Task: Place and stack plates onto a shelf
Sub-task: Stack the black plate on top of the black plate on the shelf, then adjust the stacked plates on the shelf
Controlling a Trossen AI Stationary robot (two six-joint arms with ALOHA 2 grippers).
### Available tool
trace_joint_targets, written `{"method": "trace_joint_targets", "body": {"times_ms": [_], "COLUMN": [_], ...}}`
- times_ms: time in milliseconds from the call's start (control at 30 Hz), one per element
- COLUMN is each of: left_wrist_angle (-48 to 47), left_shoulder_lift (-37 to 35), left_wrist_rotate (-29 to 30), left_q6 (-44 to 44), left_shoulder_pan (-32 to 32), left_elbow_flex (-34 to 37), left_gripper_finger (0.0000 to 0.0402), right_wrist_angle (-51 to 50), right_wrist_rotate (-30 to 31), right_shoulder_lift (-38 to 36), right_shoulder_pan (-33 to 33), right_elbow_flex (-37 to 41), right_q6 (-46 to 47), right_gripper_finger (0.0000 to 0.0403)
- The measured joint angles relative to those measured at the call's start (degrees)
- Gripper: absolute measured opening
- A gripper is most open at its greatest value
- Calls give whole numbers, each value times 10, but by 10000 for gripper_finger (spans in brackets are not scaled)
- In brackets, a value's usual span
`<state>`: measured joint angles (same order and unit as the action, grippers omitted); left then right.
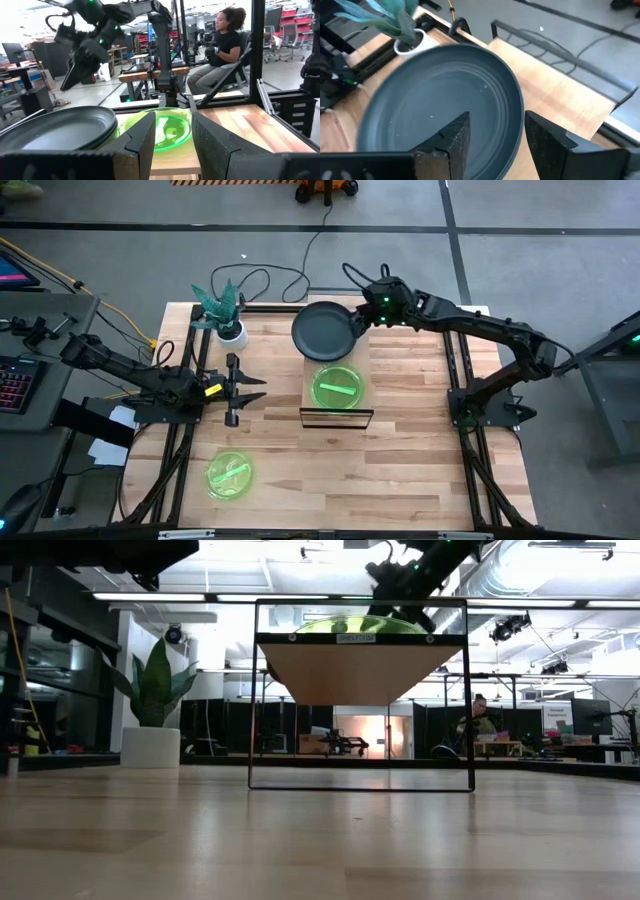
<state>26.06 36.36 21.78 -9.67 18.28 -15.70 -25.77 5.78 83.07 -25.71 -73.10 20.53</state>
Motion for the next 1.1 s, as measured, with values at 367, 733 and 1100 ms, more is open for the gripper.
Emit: {"method": "trace_joint_targets", "body": {"times_ms": [367,733,1100], "left_wrist_angle": [-10,-11,-13], "left_shoulder_lift": [8,27,42], "left_wrist_rotate": [19,20,84], "left_q6": [0,2,-1], "left_shoulder_pan": [0,0,-21], "left_elbow_flex": [0,0,0], "left_gripper_finger": [115,115,115], "right_wrist_angle": [-109,-151,68], "right_wrist_rotate": [86,214,216], "right_shoulder_lift": [-95,-118,-291], "right_shoulder_pan": [64,175,235], "right_elbow_flex": [0,114,425], "right_q6": [-46,2,130], "right_gripper_finger": [167,167,167]}}
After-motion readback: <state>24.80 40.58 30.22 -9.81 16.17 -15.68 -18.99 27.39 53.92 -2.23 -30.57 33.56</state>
